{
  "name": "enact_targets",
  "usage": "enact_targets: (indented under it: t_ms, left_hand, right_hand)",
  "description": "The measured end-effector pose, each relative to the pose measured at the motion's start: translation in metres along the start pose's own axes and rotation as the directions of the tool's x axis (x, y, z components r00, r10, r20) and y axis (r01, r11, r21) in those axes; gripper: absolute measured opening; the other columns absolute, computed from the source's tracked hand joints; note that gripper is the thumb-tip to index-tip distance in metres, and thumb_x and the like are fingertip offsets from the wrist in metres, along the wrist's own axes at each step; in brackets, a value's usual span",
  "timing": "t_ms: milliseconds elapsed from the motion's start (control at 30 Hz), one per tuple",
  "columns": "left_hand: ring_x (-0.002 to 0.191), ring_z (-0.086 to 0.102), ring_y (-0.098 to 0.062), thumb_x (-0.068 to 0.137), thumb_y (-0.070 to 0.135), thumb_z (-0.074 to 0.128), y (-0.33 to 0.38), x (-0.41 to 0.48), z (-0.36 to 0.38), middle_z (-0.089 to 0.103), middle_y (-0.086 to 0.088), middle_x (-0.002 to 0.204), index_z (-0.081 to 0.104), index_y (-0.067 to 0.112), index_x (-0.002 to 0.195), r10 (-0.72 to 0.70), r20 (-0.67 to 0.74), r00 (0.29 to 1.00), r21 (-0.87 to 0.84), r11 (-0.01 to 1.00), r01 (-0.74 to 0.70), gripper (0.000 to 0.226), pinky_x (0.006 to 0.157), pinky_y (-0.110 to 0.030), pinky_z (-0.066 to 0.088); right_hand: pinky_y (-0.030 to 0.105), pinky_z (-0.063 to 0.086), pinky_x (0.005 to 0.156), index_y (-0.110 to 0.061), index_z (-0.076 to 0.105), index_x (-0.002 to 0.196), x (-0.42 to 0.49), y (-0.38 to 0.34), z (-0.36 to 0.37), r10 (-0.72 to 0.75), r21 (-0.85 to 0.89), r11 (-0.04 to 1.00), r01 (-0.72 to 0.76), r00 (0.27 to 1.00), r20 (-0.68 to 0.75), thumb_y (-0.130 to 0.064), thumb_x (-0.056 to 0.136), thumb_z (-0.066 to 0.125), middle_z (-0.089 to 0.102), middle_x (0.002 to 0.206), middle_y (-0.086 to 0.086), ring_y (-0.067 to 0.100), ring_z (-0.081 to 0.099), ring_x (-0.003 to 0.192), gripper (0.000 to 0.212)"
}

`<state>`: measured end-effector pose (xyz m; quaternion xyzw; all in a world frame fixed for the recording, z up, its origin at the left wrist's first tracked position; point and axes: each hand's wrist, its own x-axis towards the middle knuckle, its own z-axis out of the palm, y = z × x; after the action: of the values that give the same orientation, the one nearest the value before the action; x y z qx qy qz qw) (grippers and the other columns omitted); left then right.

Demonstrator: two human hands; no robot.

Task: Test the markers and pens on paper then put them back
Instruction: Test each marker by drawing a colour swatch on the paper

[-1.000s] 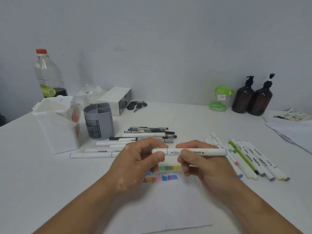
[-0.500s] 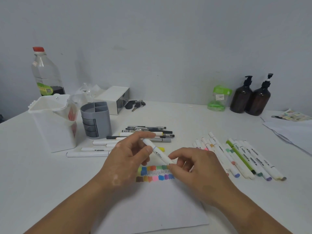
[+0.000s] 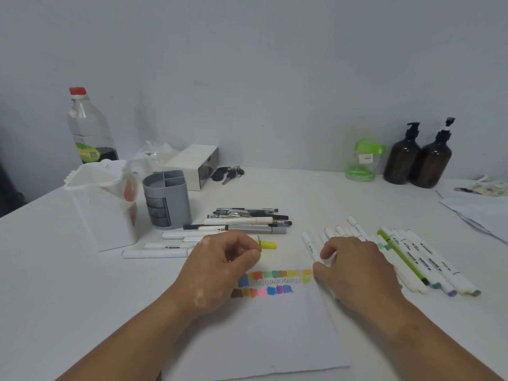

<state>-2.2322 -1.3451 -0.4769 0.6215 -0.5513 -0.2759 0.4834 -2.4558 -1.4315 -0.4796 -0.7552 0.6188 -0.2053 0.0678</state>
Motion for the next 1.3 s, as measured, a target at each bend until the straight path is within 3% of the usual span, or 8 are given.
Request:
enact_targets:
  t_ms: [233,333,467,900,1000,1100,1167,1300]
  left_hand:
    - [0.074,0.062,-0.002,0.091,0.022,0.070,-0.006,0.005,-0.031,0.068,0.018,0.074,0.073,0.033,0.083,0.111,-0.182,0.977,0.313,0.948,-0.049,0.014,0.059,-0.011,0.048]
    - [0.075,0.060,-0.002,0.090,0.015,0.069,-0.018,0.007,-0.057,0.065,0.019,0.081,0.071,0.033,0.091,0.130,-0.191,0.973,0.602,0.799,0.011,0.018,0.065,-0.009,0.045]
    - [0.098,0.061,-0.014,0.091,0.019,0.064,-0.030,0.009,-0.076,0.067,0.007,0.111,0.070,0.029,0.111,0.150,-0.143,0.978,0.819,0.573,0.032,0.023,0.088,-0.030,0.052]
    - [0.095,0.059,-0.014,0.101,0.028,0.056,-0.021,0.006,-0.076,0.065,0.004,0.111,0.070,0.028,0.114,0.016,0.008,1.000,0.858,0.513,-0.015,0.019,0.087,-0.030,0.052]
    - [0.086,0.063,-0.007,0.098,0.033,0.062,0.005,0.009,-0.071,0.069,0.014,0.096,0.070,0.029,0.104,0.067,-0.022,0.998,0.686,0.727,-0.033,0.011,0.078,-0.023,0.053]
    - [0.087,0.071,-0.015,0.098,0.021,0.064,0.032,0.010,-0.053,0.075,0.005,0.090,0.071,0.026,0.101,-0.087,0.040,0.995,0.055,0.995,0.085,0.009,0.078,-0.031,0.059]
    - [0.092,0.073,-0.025,0.098,0.012,0.062,0.039,0.009,-0.037,0.075,-0.008,0.097,0.072,0.021,0.107,-0.141,0.122,0.982,-0.293,0.941,0.171,0.016,0.079,-0.038,0.060]
    - [0.104,0.071,-0.039,0.095,-0.001,0.062,0.031,0.011,-0.007,0.072,-0.019,0.105,0.061,0.008,0.121,-0.152,0.191,0.970,-0.642,0.728,0.241,0.027,0.080,-0.045,0.060]
  right_hand:
    - [0.030,0.040,0.063,-0.041,0.060,0.101,0.000,0.008,0.000,0.010,0.001,1.000,-0.010,0.999,-0.033,-0.040,0.083,0.066,0.063,0.083,-0.015,0.015,0.053,0.085,0.019]
    - [0.030,0.043,0.064,-0.039,0.064,0.095,-0.004,0.005,-0.002,-0.014,0.106,0.994,0.018,0.999,-0.037,-0.040,0.083,0.070,0.066,0.079,-0.015,0.014,0.058,0.087,0.013]
    - [0.031,0.047,0.065,-0.038,0.066,0.085,-0.008,-0.001,-0.004,-0.051,0.235,0.970,0.062,0.997,-0.052,-0.035,0.081,0.075,0.064,0.067,-0.015,0.009,0.059,0.080,0.011]
    - [0.026,0.043,0.058,-0.038,0.066,0.074,-0.016,-0.004,-0.006,-0.114,0.337,0.935,0.113,0.993,-0.019,-0.033,0.081,0.080,0.065,0.061,-0.013,0.000,0.058,0.071,0.016]
    - [0.020,0.040,0.056,-0.037,0.068,0.074,-0.018,-0.006,-0.008,-0.147,0.389,0.911,0.137,0.989,-0.003,-0.032,0.082,0.081,0.066,0.061,-0.014,0.001,0.059,0.068,0.016]
    - [0.013,0.044,0.059,-0.036,0.071,0.075,-0.024,-0.012,-0.011,-0.230,0.460,0.868,0.189,0.972,0.036,-0.030,0.082,0.082,0.066,0.071,-0.030,-0.005,0.059,0.073,0.014]
    - [0.012,0.045,0.065,-0.037,0.073,0.077,-0.028,-0.015,-0.012,-0.288,0.523,0.823,0.222,0.956,0.048,-0.030,0.083,0.081,0.068,0.074,-0.030,0.001,0.060,0.073,0.012]
    - [0.013,0.044,0.065,-0.043,0.066,0.096,-0.031,-0.021,-0.013,-0.352,0.612,0.770,0.179,0.920,0.173,-0.047,0.088,0.072,0.072,0.089,-0.030,-0.003,0.064,0.086,0.012]
